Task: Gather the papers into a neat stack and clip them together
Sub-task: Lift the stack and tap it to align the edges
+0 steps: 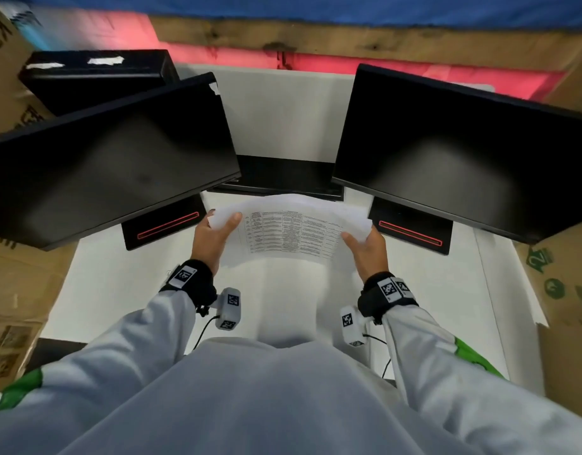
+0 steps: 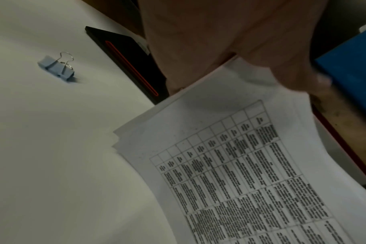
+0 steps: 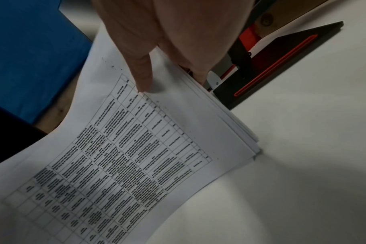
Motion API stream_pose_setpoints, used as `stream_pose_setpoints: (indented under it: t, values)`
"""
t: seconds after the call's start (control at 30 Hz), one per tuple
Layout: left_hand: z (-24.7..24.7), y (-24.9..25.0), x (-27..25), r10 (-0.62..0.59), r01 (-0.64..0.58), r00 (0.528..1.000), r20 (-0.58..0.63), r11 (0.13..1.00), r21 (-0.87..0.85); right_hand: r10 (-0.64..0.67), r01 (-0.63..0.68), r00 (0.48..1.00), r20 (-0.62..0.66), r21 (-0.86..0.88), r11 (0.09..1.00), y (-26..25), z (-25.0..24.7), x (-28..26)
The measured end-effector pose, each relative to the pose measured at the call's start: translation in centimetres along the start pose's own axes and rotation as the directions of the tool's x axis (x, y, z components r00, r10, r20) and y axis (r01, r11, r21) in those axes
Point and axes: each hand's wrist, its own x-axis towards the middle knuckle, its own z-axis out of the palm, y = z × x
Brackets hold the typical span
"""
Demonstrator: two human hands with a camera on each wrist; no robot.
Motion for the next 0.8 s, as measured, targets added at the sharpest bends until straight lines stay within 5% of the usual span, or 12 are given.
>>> stream_pose_setpoints:
  t: [0.37, 0.57, 0.7, 0.8]
  values:
    - [3.2, 0.8, -0.1, 0.000, -0.044, 0.974, -0.227, 0.981, -0.187, 0.051, -0.004, 0.978, -0.204, 0.224, 0.975, -1.8, 1.5, 0.3]
    - [2.4, 0.8, -0.7, -0.024, -0.004, 0.991, -0.134, 0.979, -0.204, -0.001, 0.001, 1.000, 0.004, 0.031, 1.000, -1.0, 0.7, 0.0]
    - [2.3, 0.3, -1.1, 0.121, -0.123, 0.991, 0.052, 0.991, 0.047, -0.042, 0.048, 0.998, 0.039, -0.173, 0.984, 0.1, 0.4, -0.2]
    - [1.9, 0.3, -0.7, 0.190, -0.182, 0.982, -0.021, 0.962, 0.204, -0.041, 0.037, 0.999, -0.035, -0.105, 0.994, -1.2, 0.4, 0.0]
